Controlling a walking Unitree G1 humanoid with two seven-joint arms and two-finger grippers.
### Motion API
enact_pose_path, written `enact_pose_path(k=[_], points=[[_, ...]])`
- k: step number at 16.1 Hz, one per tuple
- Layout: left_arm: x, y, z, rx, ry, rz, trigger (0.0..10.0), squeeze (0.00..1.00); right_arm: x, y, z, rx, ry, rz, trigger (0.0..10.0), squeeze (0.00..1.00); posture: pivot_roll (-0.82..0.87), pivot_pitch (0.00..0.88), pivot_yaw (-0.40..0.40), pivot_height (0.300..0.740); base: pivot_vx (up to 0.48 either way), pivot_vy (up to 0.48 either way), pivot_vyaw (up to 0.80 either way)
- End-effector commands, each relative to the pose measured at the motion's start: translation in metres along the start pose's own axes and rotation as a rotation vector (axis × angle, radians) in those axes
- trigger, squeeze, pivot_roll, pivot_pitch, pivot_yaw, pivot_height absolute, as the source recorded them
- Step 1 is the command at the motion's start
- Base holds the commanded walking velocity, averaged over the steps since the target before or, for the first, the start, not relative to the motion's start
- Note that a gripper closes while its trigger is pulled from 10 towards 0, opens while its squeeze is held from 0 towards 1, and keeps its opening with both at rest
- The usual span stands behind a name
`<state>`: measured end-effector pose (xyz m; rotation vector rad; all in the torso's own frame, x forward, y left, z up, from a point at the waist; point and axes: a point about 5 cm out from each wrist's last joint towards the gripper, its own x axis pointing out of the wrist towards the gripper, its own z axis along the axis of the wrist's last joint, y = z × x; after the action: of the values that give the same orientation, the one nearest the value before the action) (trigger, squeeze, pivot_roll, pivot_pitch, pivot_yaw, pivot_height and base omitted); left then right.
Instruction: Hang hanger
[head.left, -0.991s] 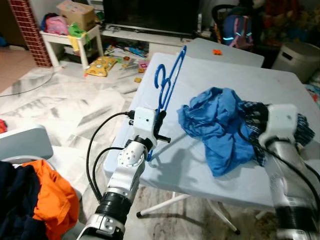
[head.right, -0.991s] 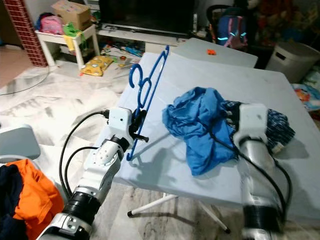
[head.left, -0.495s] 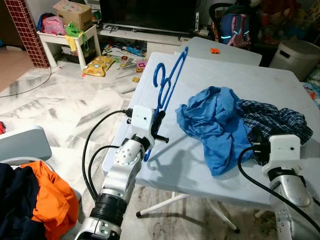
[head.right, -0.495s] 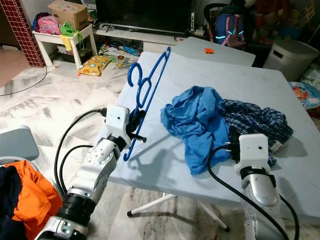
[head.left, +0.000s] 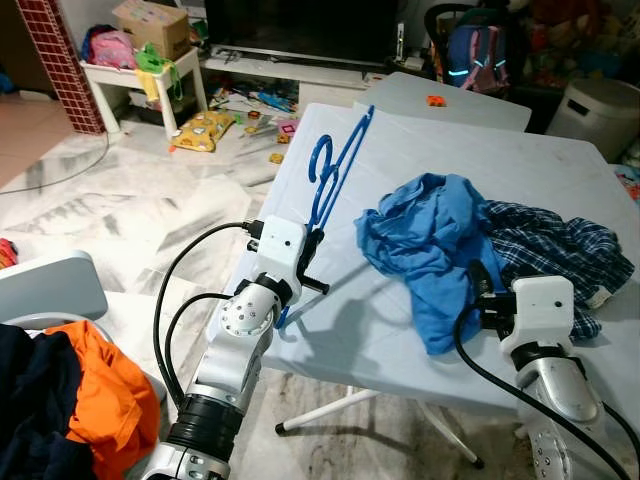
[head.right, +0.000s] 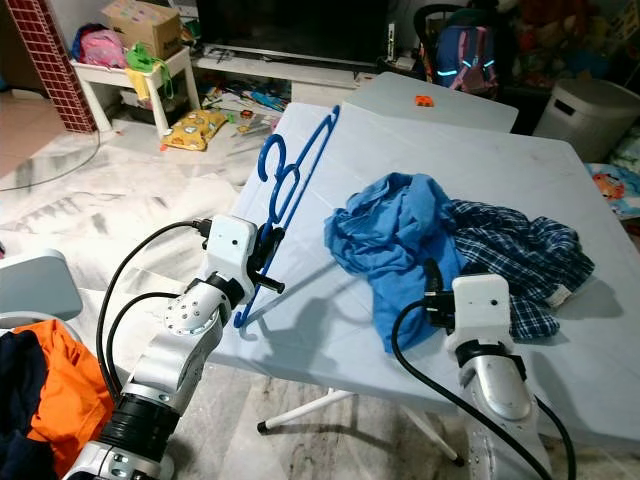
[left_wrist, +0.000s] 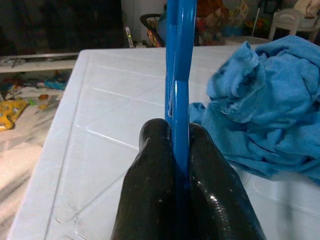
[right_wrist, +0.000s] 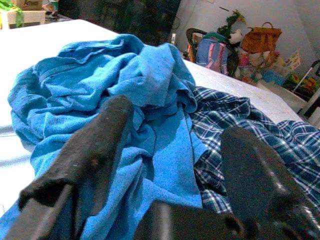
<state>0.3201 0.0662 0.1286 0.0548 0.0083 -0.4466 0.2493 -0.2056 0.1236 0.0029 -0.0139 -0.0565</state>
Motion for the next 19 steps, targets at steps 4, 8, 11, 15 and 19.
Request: enact_pose_path(k=[4,8,11,15,19], points=[[0.0063,-0.0054,0.0142,0.011,-0.026,-0.024,10.0,0.0,-0.0005,0.0036,0.0044,-0.002,-0.013,0.013,10.0,1.0,0.04,0.0,-0.047,0.74,0.0,0.0,0.0],[0.0085,-0.0082,0.0175,0.016,-0.034,-0.035,10.0,0.0,-0.0021,0.0042,0.0032,-0.005,-0.01,0.011,10.0,1.0,0.04,0.0,-0.042,0.74,-0.07,0.0,0.0],[0.0087,-0.0094,0.017,0.013,-0.032,-0.04,10.0,0.0,-0.0009,-0.0013,0.0054,-0.019,-0.014,0.009,10.0,1.0,0.04,0.0,-0.041,0.74,-0.286,0.0,0.0],[0.0101,-0.012,0.0179,0.009,-0.037,-0.048,10.0,0.0,0.0014,-0.0035,0.0073,-0.028,-0.021,0.004,10.0,1.0,0.04,0.0,-0.043,0.74,-0.285,0.0,0.0],[0.0102,-0.0122,0.0171,0.01,-0.035,-0.052,10.0,0.0,0.0032,-0.0051,0.0085,-0.032,-0.025,0.001,10.0,1.0,0.03,0.0,-0.042,0.74,-0.286,0.0,0.0]])
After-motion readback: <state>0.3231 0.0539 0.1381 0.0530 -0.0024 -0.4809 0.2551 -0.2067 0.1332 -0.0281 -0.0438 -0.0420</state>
